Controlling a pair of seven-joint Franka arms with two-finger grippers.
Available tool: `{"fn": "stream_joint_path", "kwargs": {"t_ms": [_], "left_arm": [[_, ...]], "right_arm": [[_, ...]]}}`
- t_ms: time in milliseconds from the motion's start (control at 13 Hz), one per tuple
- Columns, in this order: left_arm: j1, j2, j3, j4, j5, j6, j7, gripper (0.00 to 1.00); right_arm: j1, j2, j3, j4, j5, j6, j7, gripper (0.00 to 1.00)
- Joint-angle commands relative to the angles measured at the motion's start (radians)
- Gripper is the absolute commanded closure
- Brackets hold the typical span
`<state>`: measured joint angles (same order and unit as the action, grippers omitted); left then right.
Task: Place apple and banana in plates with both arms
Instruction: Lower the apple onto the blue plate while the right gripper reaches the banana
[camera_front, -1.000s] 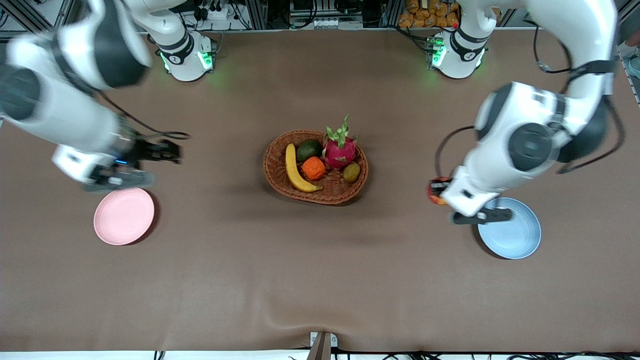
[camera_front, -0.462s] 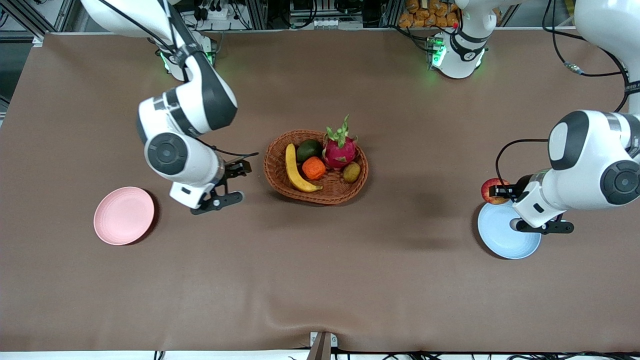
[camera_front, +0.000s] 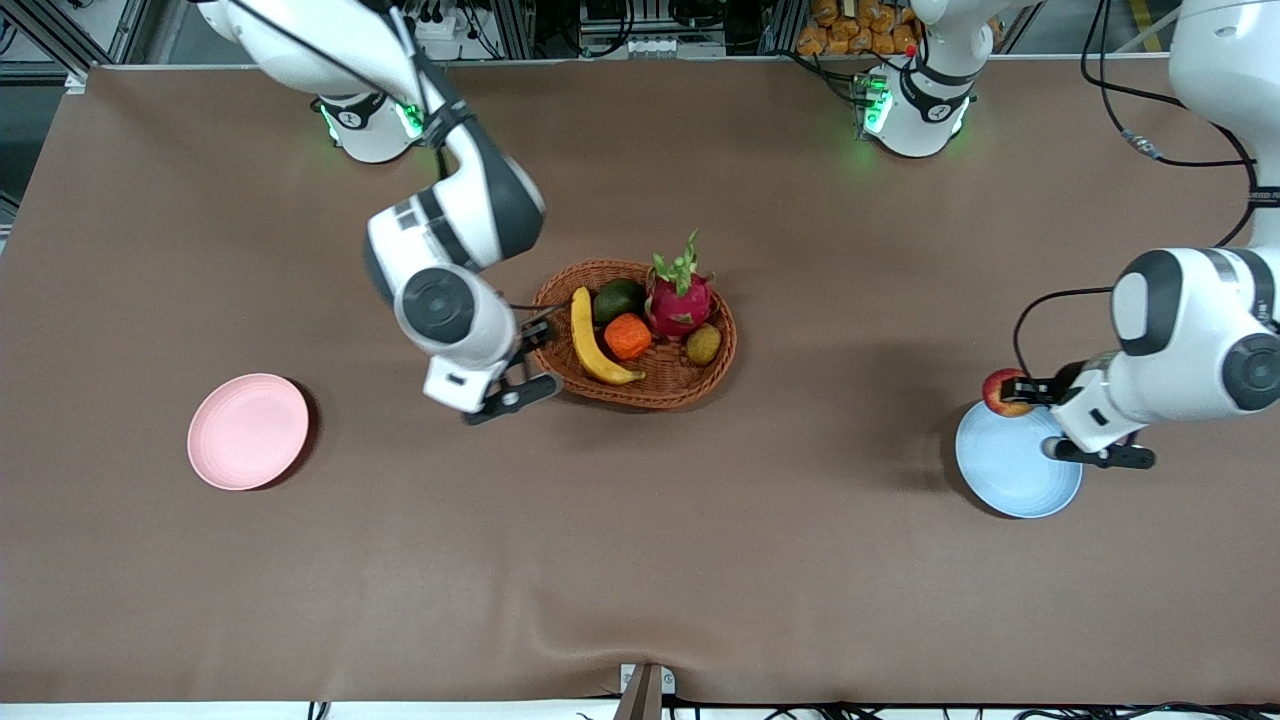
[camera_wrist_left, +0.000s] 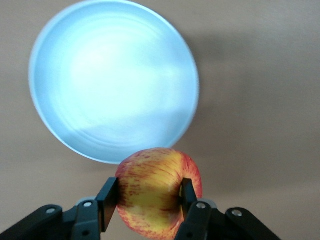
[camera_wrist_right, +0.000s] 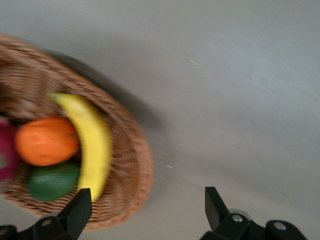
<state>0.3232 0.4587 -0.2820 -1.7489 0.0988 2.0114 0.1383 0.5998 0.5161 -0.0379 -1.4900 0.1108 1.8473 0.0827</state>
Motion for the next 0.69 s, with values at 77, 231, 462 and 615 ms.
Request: {"fn": "stream_joint_path", "kwargs": {"t_ms": [77, 231, 462, 615], "left_arm": [[0.059, 0.076, -0.011, 0.006, -0.011, 0.133, 0.156, 1.0], [0.077, 0.145, -0.013, 0.043, -0.053, 0.174, 0.223, 1.0], [0.083, 0.189, -0.011, 0.088, -0.09, 0.176, 0.299, 0.9], [0.083, 0.18, -0.013, 0.103, -0.084, 0.173, 0.308, 0.0]], "right_arm": [[0.101, -0.014, -0.01, 0.069, 0.001, -0.144, -0.001, 0.0], [0.088, -0.013, -0.013, 0.07, -0.017, -0.148, 0.003, 0.0], [0.078, -0.068, -0.054, 0.071, -0.019, -0.142, 0.041, 0.0], [0.086, -0.032, -0.051, 0.077, -0.014, -0.041, 0.072, 0.0]]}}
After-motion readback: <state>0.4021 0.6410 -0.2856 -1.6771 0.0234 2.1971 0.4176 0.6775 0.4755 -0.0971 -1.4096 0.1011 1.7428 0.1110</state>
